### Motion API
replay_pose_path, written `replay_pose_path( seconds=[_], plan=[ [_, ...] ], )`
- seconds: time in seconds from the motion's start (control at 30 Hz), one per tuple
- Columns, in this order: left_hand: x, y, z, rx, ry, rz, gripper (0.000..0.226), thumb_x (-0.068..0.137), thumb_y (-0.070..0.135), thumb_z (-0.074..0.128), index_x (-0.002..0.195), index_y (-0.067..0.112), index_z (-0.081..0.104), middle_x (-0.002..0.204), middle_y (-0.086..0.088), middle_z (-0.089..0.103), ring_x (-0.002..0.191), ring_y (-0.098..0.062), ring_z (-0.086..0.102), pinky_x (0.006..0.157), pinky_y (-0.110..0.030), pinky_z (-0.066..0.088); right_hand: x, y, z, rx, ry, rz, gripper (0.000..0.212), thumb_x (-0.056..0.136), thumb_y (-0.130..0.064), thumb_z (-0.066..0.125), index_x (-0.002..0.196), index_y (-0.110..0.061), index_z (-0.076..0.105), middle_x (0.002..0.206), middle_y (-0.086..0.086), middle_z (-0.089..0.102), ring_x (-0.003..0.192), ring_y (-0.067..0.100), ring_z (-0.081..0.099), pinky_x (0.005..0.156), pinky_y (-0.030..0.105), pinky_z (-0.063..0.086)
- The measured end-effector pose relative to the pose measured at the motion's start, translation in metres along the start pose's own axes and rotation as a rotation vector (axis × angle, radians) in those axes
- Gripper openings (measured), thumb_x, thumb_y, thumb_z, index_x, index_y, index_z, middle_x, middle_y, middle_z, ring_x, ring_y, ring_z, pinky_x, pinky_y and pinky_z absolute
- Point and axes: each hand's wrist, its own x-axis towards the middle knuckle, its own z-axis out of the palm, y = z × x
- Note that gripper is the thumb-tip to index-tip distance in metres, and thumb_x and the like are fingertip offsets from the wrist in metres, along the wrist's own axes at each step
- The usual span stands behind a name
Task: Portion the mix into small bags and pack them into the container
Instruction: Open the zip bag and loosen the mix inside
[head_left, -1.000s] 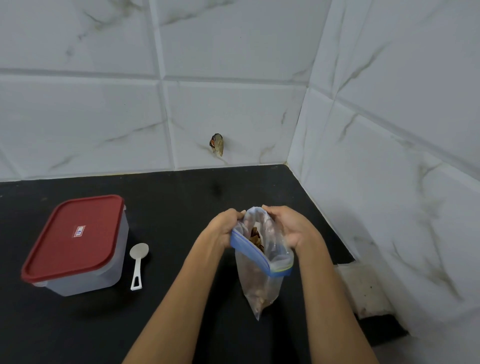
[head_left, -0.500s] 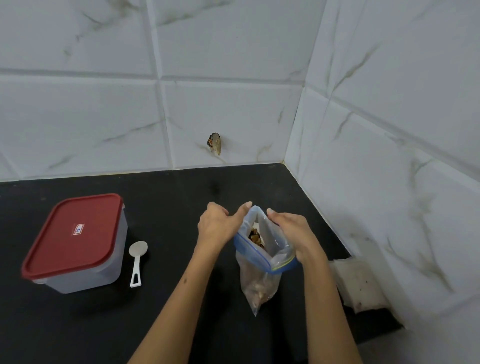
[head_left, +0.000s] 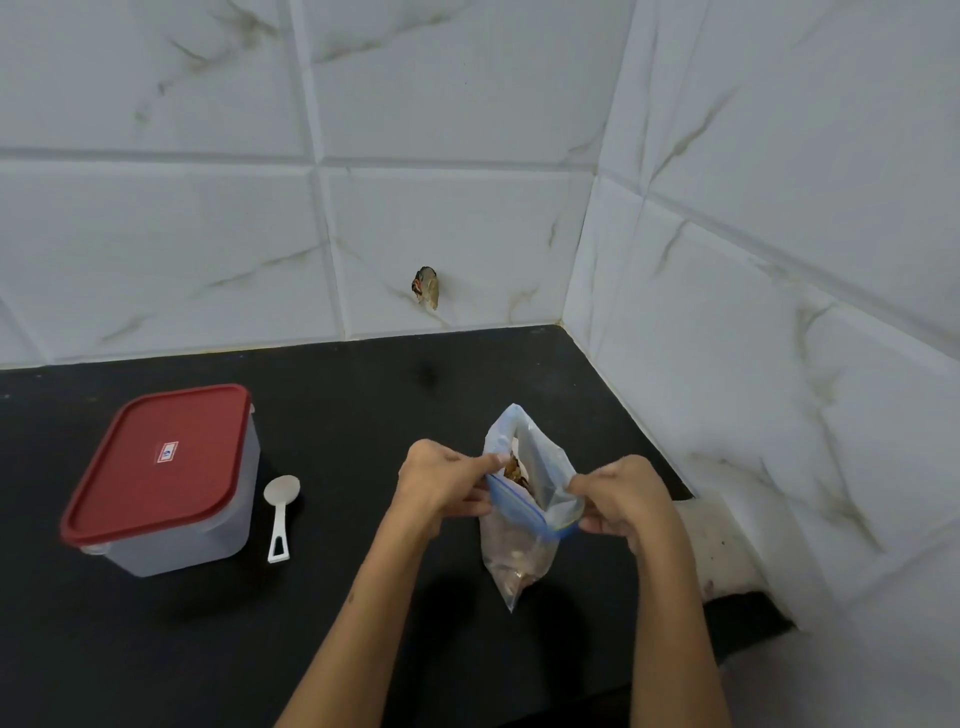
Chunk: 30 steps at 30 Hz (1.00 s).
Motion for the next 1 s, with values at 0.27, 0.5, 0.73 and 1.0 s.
replay_pose_path(
  seconds=[0.27, 0.5, 0.73, 1.0],
  plan=[
    [-0.002, -0.012, 0.000, -0.598, -0.222, -0.243, 0.009, 0.085, -0.002, 0.063, 0.094, -0.002, 0.064, 0.079, -0.015, 0.069, 0.080, -0.025, 0.066, 0.074, -0.035, 0.055, -0.001, 0.012, 0.008, 0.707, -0.172, 0.002, 0.010, 0.090, -0.001, 0.057, 0.098, -0.001, 0.063, 0.094, 0.016, 0.068, 0.081, 0.022, 0.067, 0.061, 0.031, 0.054],
    [-0.001, -0.012, -0.001, -0.836, -0.324, -0.321, 0.018, 0.086, -0.011, 0.049, 0.095, -0.003, 0.062, 0.085, -0.021, 0.070, 0.087, -0.031, 0.065, 0.079, -0.044, 0.049, 0.001, 0.016, 0.007, 1.289, -0.472, 0.203, 0.020, 0.095, 0.004, 0.040, 0.105, 0.002, 0.058, 0.088, 0.022, 0.070, 0.081, 0.031, 0.071, 0.064, 0.037, 0.060],
    [0.008, -0.018, 0.004, -0.913, -0.195, -0.374, 0.033, 0.083, -0.017, 0.028, 0.101, -0.010, 0.054, 0.098, -0.028, 0.061, 0.093, -0.038, 0.060, 0.086, -0.052, 0.044, -0.001, 0.028, 0.012, 1.416, -0.471, 0.382, 0.026, 0.090, 0.004, 0.037, 0.112, 0.010, 0.048, 0.119, 0.034, 0.052, 0.114, 0.044, 0.051, 0.106, 0.047, 0.037],
    [0.021, -0.034, 0.016, -0.902, -0.023, -0.399, 0.047, 0.075, -0.002, 0.031, 0.114, -0.007, 0.058, 0.113, -0.026, 0.061, 0.104, -0.039, 0.060, 0.091, -0.056, 0.049, 0.001, 0.024, 0.034, 1.308, -0.303, 0.412, 0.029, 0.085, 0.007, 0.035, 0.103, 0.004, 0.057, 0.094, 0.020, 0.062, 0.089, 0.034, 0.062, 0.060, 0.039, 0.059]
  ],
)
